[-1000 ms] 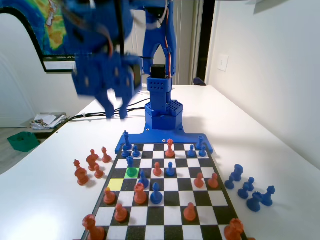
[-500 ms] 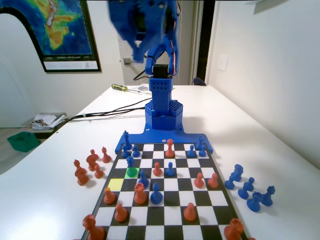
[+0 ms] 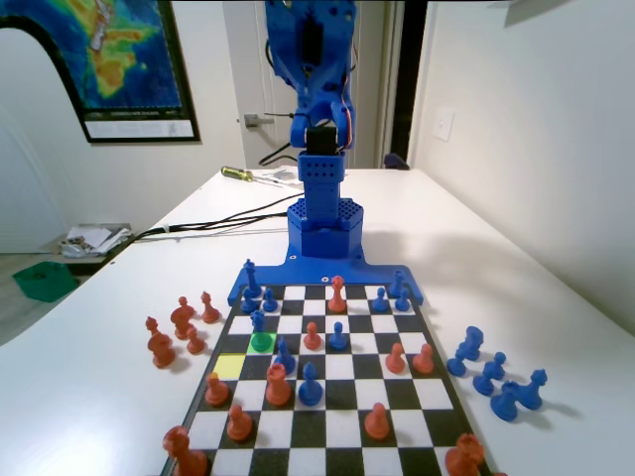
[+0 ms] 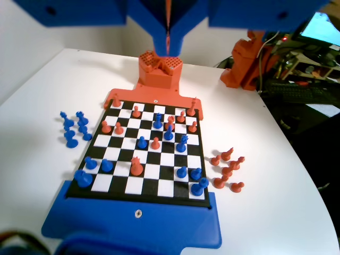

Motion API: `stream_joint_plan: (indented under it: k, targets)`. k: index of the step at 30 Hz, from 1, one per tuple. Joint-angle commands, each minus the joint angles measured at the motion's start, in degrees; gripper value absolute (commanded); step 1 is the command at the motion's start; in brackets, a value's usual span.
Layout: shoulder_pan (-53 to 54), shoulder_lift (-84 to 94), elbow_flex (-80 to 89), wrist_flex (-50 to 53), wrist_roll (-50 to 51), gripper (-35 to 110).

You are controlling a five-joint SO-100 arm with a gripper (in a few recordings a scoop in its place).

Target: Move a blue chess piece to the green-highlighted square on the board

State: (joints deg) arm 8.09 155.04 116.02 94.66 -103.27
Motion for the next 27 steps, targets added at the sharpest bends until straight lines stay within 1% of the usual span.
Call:
stream_joint_plan:
  k: [1, 9, 13, 27]
  targets:
    - [-1.23, 5.98, 1.76, 0.18, -0.35, 1]
    - [-3.69, 12.74, 6.5, -0.88, -0.09, 1]
    - [-4.57, 16.0, 8.44, -3.6, 0.97, 1]
    - [-6.33, 19.86, 8.7, -4.48, 1.14, 1]
